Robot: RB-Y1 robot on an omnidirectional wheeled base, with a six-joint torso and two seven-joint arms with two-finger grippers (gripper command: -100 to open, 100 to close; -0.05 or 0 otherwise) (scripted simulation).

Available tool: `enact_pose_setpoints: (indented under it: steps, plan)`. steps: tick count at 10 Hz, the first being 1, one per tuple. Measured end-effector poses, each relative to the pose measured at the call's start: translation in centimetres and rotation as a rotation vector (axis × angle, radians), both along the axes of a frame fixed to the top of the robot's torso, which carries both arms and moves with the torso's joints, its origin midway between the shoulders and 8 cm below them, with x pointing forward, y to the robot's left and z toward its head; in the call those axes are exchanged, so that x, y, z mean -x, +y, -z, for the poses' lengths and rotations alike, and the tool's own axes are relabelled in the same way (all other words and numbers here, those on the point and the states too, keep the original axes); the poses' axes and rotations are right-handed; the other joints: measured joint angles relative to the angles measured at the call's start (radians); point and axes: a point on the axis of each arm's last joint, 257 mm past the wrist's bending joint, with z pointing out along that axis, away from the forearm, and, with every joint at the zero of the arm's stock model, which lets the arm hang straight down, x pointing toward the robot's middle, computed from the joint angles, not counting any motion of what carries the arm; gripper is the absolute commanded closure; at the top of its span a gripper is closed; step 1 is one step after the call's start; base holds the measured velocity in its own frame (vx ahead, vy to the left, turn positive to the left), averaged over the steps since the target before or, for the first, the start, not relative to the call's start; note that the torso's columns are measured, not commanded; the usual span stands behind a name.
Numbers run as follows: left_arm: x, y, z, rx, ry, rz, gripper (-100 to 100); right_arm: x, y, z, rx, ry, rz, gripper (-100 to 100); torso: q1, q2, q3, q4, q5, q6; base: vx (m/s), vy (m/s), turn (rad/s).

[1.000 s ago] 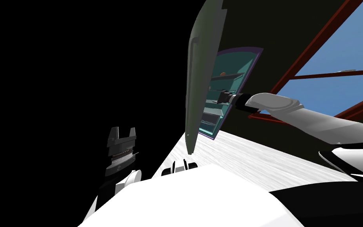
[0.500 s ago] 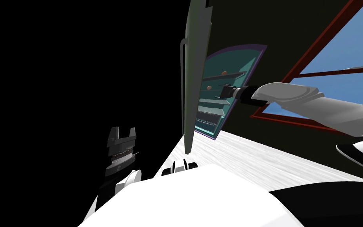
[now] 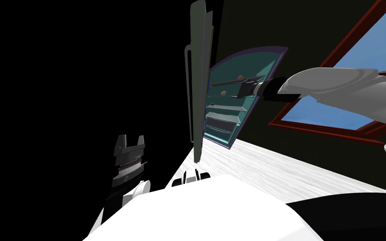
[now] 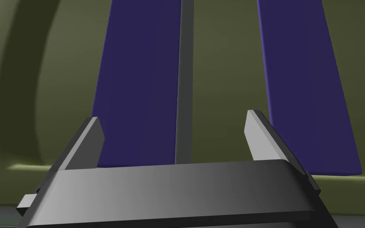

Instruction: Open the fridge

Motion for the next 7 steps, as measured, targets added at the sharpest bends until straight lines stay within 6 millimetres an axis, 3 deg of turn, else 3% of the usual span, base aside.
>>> enact_pose_setpoints:
  steps: [5,7]
  plan:
    - [0.0,0.0,0.0,0.000,0.000,0.000,0,1.1,0.8,-6.1,0.024,-0.009,0.007,-100,0.000,0.001,0.000,0.000,0.000,0.000,0.029,0.035,0.007]
    - [0.0,0.0,0.0,0.000,0.000,0.000,0,1.4,1.4,-6.8,0.032,-0.014,0.001,-100,-0.002,0.001,0.001,0.000,-0.001,0.000,0.003,0.005,0.000]
